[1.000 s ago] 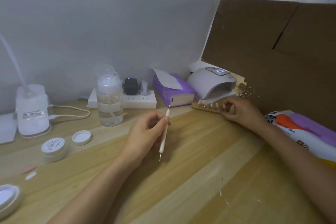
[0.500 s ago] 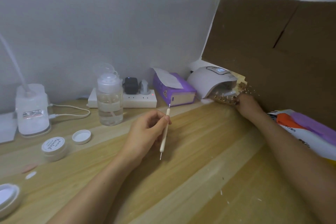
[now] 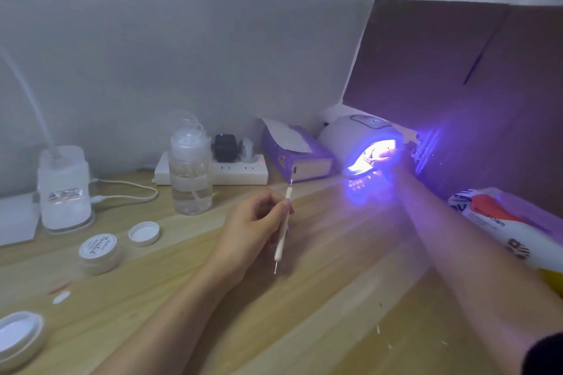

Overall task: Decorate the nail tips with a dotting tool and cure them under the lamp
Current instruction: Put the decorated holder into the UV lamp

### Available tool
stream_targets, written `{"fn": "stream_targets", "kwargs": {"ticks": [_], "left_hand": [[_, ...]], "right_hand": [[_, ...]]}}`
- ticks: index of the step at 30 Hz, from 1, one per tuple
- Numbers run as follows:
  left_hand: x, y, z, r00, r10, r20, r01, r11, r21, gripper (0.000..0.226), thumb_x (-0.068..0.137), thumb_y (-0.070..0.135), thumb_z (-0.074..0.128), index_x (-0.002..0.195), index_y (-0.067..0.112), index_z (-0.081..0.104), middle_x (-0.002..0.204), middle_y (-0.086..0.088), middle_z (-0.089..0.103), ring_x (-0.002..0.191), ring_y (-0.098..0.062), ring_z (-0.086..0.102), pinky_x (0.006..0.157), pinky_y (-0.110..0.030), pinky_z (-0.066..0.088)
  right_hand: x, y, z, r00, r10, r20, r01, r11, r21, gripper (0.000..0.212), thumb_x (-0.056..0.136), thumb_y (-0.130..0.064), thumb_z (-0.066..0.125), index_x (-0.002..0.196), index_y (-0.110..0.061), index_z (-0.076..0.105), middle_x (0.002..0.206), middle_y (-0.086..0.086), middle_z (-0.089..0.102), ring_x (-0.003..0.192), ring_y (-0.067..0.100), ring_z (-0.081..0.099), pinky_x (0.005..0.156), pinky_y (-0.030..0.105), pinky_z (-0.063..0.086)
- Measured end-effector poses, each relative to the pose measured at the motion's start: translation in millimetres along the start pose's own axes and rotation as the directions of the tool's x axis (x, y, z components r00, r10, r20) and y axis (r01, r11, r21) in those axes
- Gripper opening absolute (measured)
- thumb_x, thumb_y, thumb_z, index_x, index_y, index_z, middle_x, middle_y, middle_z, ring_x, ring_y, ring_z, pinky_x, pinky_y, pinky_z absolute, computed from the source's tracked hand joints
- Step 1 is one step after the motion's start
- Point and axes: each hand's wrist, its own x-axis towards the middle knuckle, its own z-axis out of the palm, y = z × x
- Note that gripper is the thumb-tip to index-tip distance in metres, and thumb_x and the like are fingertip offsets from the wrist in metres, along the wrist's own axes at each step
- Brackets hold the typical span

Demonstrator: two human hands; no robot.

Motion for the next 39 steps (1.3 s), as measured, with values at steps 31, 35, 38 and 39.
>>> {"fn": "stream_targets", "kwargs": {"ticks": [31,35,38,39], "left_hand": [[0.2,-1.7,-0.7,1.000,-0.004,0.007,0.004,0.999,-0.041,0.022,0.100,0.012,0.053,0.088,-0.004,0.061,0.056,0.002,0.053,0.047,-0.011,0.041,0.045,-0.019,0.037],[1.4,-1.5,-1.5,1.000,-0.031,-0.001,0.031,0.998,-0.062,0.022,0.099,0.012,0.054,0.087,-0.005,0.061,0.056,0.003,0.054,0.045,-0.007,0.043,0.043,-0.018,0.038],[-1.3,5.1,0.8,0.998,-0.061,-0.004,0.061,0.994,-0.094,0.019,0.099,0.011,0.055,0.087,-0.002,0.061,0.065,-0.009,0.057,0.043,-0.008,0.048,0.042,-0.020,0.040],[-2.5,8.3,2.1,0.997,-0.082,-0.010,0.081,0.991,-0.107,0.017,0.099,0.012,0.055,0.088,0.000,0.061,0.065,-0.011,0.058,0.042,-0.008,0.050,0.042,-0.019,0.039]], "right_hand": [[19.0,-75.3,-18.5,0.915,-0.372,0.158,0.388,0.704,-0.595,0.043,0.096,-0.017,0.039,0.128,-0.036,0.060,0.133,0.005,0.057,0.118,0.029,0.057,0.088,0.034,0.044],[-4.3,-78.3,-21.9,0.880,-0.447,0.161,0.443,0.651,-0.616,0.046,0.096,-0.015,0.039,0.138,-0.027,0.051,0.130,0.009,0.052,0.117,0.031,0.055,0.086,0.037,0.048],[-65.2,-74.3,-22.8,0.702,-0.708,0.079,0.681,0.634,-0.365,0.050,0.090,-0.009,0.051,0.137,-0.025,0.051,0.108,0.004,0.055,0.092,0.026,0.059,0.062,0.032,0.040],[-92.6,-72.1,-24.7,0.609,-0.787,0.097,0.782,0.577,-0.234,0.050,0.088,-0.007,0.054,0.133,-0.027,0.052,0.097,-0.002,0.052,0.083,0.019,0.056,0.060,0.030,0.036]]}}
